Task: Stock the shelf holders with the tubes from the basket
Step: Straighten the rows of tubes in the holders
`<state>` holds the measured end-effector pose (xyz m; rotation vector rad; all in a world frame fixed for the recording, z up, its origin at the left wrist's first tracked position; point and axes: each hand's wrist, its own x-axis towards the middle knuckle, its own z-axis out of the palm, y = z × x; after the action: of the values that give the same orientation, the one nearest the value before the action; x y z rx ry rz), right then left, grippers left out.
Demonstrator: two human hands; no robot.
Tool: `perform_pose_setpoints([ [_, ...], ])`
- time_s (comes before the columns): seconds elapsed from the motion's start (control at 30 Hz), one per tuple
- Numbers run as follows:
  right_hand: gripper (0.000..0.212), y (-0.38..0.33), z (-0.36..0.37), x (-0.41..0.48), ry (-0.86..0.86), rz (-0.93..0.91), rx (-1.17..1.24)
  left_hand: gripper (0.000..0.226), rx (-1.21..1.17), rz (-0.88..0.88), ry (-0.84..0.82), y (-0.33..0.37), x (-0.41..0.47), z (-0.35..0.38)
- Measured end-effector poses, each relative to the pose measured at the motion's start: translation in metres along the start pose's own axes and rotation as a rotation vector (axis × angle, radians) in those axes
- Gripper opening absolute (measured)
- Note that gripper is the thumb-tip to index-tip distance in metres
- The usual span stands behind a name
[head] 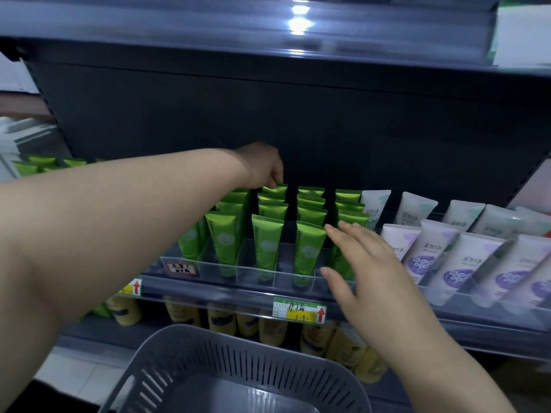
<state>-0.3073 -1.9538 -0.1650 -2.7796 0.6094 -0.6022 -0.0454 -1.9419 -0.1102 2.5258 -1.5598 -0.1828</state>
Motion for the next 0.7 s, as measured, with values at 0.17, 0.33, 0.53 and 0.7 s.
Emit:
perform_pose_setpoints([
  [0.17,0.058,0.001,-0.002,-0.002,-0.001,-0.001,-0.005,0.025,-0.006,0.01,0.011,0.001,0.001,0.0],
  [0.33,0.058,0.0,-0.001,-0.001,0.0,0.001,-0.008,0.027,-0.001,0.044,0.035,0.007,0.001,-0.004],
  [0.53,0.058,-0.002,0.001,-0.001,-0.017,0.002,-0.01,0.027,-0.022,0.152,0.093,0.029,0.005,-0.004],
  [0.7,0.058,-0.003,0.002,0.0,-0.034,0.001,-0.021,0.028,0.005,0.175,0.038,0.048,0.013,0.005],
])
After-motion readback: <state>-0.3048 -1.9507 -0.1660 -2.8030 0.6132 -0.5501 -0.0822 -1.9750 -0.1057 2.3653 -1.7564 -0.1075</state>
